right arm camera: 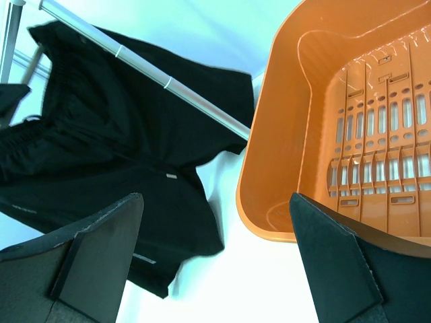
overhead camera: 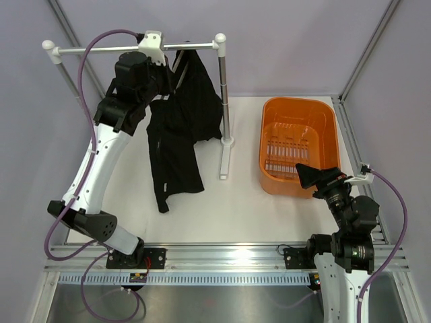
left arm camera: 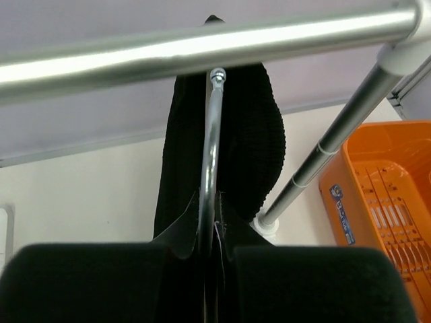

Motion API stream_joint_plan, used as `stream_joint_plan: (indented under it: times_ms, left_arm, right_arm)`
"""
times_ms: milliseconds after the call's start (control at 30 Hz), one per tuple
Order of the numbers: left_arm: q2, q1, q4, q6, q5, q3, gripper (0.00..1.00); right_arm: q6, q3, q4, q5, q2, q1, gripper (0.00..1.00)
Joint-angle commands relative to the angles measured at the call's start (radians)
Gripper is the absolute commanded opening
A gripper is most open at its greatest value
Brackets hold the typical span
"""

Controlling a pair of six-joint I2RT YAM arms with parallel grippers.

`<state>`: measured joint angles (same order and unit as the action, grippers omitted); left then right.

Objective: Remove the shorts from the hanger

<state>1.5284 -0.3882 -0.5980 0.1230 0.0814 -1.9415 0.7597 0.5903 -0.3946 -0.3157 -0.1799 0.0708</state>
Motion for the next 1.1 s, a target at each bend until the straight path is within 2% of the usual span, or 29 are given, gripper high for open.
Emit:
stream_joint_plan:
  times_ms: [0,300,433,533,667,800,900,1000,1067]
  left_arm:
    - [-0.082,-0.014,0.069,0.026,-0.025,0.068,0.0]
    - [-0.273,-0.057,0.058,0.04,-0.034,0.289,0.0]
    - [-0.364,-0.087,0.05,0.047,-0.065,0.439,0.0]
    - [-0.433,-0.141,0.044,0.047,-0.055,0.507,0.0]
    - [-0.493,-0.247,0.011,0.044,-0.014,0.617,0.0]
    - [-0.548,-0.322,-0.019,0.04,0.038,0.699,0.0]
    - [-0.594,-0.345,-0.039,0.035,0.04,0.749,0.0]
    - [-0.634,-0.347,-0.042,0.023,0.035,0.798,0.0]
    - [-0.646,-0.35,-0.049,0.014,0.04,0.814,0.0]
  right_arm:
    - [-0.019,0.016,0.01,-0.011,-0.01,-0.006,0.99]
    - [-0.039,0.002,0.022,-0.034,-0.072,-0.006,0.99]
    - [-0.043,-0.006,0.077,-0.134,-0.108,-0.006,0.96]
    - [-0.077,0.04,0.056,-0.192,-0.168,-0.006,0.92]
    - [-0.129,0.092,-0.015,-0.197,-0.213,-0.008,0.92]
    - [-0.126,0.108,-0.009,-0.239,-0.242,-0.012,0.9]
    - [-0.117,0.112,0.02,-0.232,-0.285,-0.049,0.9]
    - [-0.126,0.143,0.046,-0.13,-0.367,-0.184,0.9]
    - [-0.134,0.18,0.065,-0.054,-0.467,-0.337,0.88]
